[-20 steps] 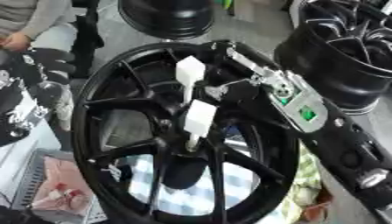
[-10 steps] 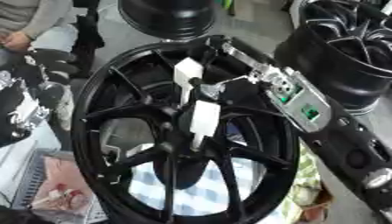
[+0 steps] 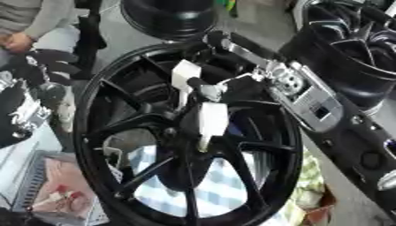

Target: Pull the pin out of the wheel hub.

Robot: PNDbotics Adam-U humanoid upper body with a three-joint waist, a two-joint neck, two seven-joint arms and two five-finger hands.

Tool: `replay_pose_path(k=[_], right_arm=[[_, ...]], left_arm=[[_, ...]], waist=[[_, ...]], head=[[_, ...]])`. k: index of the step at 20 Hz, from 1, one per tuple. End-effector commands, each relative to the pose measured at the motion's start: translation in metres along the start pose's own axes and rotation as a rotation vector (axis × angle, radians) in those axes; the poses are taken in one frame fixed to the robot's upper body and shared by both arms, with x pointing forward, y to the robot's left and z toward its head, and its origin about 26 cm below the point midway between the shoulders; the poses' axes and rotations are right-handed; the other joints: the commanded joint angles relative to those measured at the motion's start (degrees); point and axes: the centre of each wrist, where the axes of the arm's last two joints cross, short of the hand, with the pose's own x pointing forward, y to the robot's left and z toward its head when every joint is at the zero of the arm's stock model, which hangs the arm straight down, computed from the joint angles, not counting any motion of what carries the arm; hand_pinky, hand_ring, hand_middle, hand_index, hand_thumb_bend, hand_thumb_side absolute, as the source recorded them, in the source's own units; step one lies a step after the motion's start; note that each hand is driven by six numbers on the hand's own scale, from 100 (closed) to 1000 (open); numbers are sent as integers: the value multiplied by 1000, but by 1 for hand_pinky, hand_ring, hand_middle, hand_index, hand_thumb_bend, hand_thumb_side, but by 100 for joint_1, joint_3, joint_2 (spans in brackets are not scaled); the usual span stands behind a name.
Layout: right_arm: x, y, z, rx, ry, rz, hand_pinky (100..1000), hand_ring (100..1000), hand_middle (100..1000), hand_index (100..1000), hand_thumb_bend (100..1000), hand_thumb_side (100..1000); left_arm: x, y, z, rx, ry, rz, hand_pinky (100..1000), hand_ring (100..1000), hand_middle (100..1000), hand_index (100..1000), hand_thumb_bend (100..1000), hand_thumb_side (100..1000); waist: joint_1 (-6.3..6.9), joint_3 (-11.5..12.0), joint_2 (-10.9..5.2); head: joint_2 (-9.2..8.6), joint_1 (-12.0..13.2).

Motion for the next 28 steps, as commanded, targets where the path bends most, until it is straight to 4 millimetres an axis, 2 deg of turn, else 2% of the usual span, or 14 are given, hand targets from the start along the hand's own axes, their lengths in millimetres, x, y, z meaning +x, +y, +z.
replay_pose_path(k=[1,11,20,28], right_arm=[[1,-15,2,8,9,44,715,826,737,876,264,359],[9,-36,11,59,30,156,735,832,753,892,277,367],[16,-38,7,94,35,169,730,826,742,886,299,376],[33,-50,25,116,17,188,730,818,740,896,301,387]], left_arm=[[4,4,-2,-2,-15,-11,714,784,787,862,296,684],[2,3,2,0,6,-9,715,780,787,863,295,684],[2,3,3,2,11,-7,715,779,787,863,295,684],[1,2,5,9,26,-4,715,778,787,863,296,684]], waist=[[57,1,-97],[55,-94,-186],[56,-88,-218],[52,-154,-270]], head=[[-38,7],[23,96],[8,106],[38,188]])
